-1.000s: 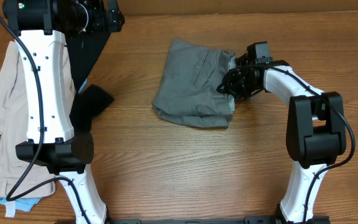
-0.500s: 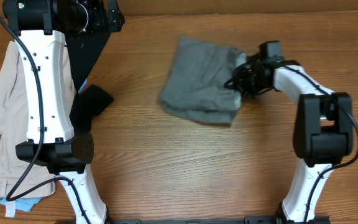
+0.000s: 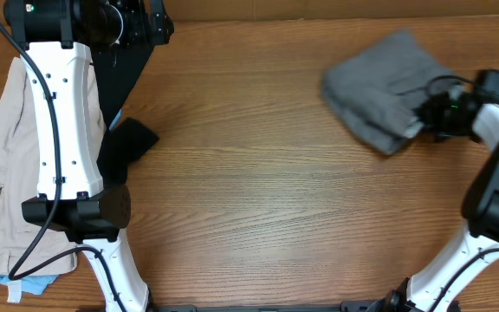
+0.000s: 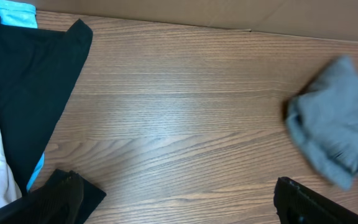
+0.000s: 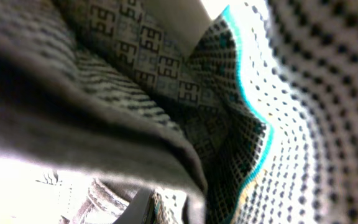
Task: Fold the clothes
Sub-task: 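Grasp the folded grey shorts with the right gripper and drag them right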
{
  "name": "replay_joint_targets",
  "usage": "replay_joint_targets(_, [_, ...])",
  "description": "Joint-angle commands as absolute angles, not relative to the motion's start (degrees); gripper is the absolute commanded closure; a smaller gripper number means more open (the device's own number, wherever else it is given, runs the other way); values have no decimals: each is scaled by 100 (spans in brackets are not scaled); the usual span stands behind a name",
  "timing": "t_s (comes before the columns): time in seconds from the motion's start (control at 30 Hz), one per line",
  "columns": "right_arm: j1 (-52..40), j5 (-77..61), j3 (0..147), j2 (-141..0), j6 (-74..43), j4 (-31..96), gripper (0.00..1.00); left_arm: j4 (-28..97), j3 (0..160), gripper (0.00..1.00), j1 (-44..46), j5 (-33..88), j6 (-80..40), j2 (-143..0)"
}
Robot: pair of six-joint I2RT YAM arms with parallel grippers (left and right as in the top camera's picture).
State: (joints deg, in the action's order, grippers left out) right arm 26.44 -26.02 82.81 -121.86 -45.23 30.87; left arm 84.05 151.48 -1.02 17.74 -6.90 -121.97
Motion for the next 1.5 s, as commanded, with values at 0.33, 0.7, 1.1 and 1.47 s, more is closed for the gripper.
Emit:
replay_joint_targets(0.33, [3162, -897, 8407, -11904, -5212, 1610, 96, 8401, 15117, 0, -106, 1737, -578, -12626])
replay_joint_targets(0.7, [3538, -731, 8407, -11904, -4659, 1787, 96, 8379, 15117, 0, -104, 1741, -580, -12901])
replay_joint_targets(1.1, [3774, -1234, 8407, -11904, -3653, 1485, 96, 8272, 15117, 0, 43, 1739, -578, -12901])
replay_joint_targets(1.47, [3509, -1138, 8407, -11961, -3312, 1306, 96, 8204, 15117, 0, 121, 1739, -576, -12901])
